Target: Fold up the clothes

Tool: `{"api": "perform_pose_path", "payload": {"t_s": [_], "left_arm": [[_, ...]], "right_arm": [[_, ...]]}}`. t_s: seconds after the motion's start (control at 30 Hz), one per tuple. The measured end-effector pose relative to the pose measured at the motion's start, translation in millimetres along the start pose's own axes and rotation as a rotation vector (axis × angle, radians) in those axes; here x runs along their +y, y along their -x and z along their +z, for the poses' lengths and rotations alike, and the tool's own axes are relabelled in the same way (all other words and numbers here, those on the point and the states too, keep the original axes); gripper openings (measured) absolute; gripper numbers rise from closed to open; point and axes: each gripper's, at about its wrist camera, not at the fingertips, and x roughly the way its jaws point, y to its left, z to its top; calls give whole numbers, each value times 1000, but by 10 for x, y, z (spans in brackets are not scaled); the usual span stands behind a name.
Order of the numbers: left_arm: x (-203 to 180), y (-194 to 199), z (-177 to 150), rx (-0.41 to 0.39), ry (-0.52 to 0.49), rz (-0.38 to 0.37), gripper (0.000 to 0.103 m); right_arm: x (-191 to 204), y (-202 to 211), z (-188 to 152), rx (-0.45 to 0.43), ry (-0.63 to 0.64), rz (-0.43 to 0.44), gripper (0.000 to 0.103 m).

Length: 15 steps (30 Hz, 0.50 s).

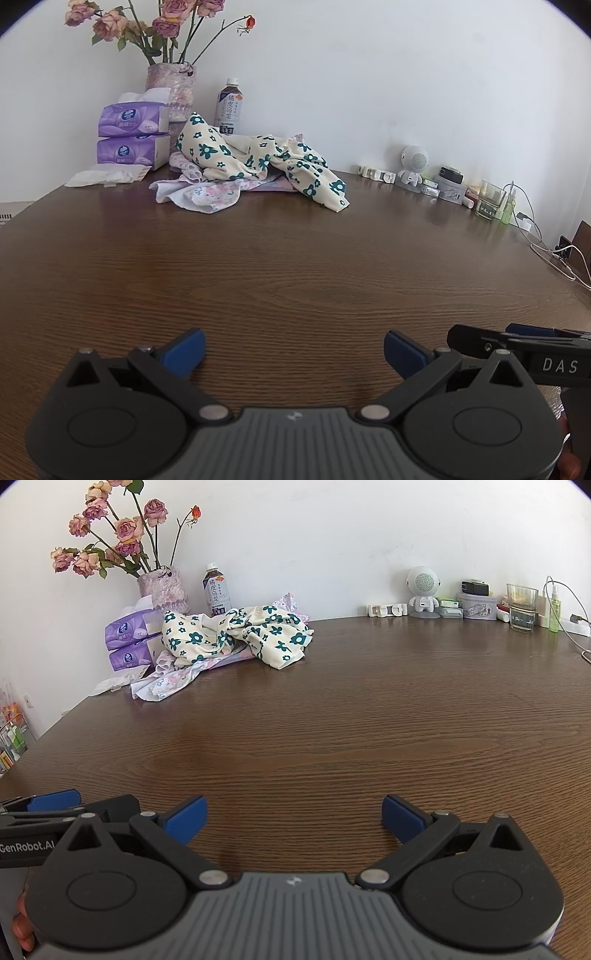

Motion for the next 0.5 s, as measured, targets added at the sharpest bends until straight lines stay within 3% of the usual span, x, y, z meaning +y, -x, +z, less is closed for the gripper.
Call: {"api": "perform_pose_path", "payload": {"t_s": [0.5], "left_arm": [[-31, -12, 13, -1, -3, 0, 103]], "right_arm": [[-13, 35, 1, -3, -8, 7, 103]]}}
